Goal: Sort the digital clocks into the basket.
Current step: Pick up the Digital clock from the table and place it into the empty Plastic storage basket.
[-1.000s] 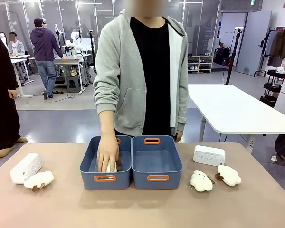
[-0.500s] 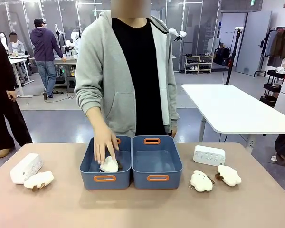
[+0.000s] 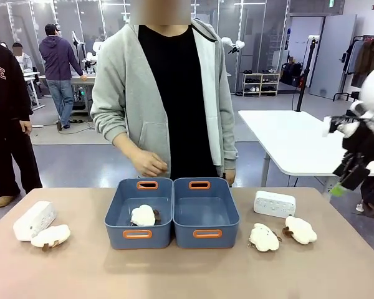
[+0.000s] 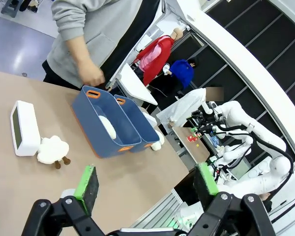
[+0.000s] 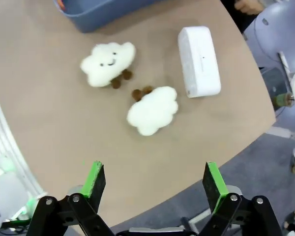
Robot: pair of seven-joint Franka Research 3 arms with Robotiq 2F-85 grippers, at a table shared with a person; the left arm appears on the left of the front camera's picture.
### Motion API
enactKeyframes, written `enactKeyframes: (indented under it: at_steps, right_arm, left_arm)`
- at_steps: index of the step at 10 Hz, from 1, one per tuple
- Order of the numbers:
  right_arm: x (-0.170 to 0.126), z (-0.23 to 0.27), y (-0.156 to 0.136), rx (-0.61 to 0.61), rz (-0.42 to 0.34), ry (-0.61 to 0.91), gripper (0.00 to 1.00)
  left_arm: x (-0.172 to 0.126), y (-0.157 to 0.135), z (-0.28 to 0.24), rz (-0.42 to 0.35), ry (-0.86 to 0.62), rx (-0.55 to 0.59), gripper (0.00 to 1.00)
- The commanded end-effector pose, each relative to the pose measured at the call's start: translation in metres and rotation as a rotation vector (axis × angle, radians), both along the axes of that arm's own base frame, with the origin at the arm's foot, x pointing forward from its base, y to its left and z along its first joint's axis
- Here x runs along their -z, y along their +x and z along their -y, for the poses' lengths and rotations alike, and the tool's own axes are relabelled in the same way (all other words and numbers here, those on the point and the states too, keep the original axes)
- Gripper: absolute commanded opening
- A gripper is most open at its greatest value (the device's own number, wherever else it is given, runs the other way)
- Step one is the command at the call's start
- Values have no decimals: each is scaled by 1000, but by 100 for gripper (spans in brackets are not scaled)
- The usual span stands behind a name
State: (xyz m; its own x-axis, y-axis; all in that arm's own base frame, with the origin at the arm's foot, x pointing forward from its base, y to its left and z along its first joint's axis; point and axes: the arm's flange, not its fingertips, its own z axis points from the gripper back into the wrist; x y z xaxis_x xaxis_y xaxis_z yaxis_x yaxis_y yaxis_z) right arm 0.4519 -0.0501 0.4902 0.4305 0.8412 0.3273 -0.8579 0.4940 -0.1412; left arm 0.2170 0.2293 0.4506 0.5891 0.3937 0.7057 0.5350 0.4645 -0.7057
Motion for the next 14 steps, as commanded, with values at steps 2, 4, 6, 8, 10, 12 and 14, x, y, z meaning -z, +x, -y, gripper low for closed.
enactKeyframes:
  at_steps: [2, 4, 6, 8, 10, 12, 14]
  right_arm:
    - [17, -1, 5, 41, 6, 73, 100]
    - [17, -4, 11, 7, -3, 13, 100]
    - [17, -4, 11, 7, -3, 13, 100]
    - [22, -7, 30, 3, 15, 25, 100]
    - [41, -35, 77, -52, 2, -27, 100]
    - [58, -55, 110, -104, -8, -51, 100]
    - [80, -68, 139, -104, -24, -116, 100]
  left_arm:
    - [-1, 1, -3, 33, -9, 1, 100]
    - [-1, 1, -3, 33, -9, 1, 100]
    - [-1, 1, -3, 33, -9, 1, 100]
    - [-1, 1, -3, 33, -9, 1, 100]
    - [-1, 1, -3, 33, -9, 1, 100]
    - [-1, 1, -3, 33, -9, 1, 100]
    - [-1, 1, -3, 33, -9, 1, 100]
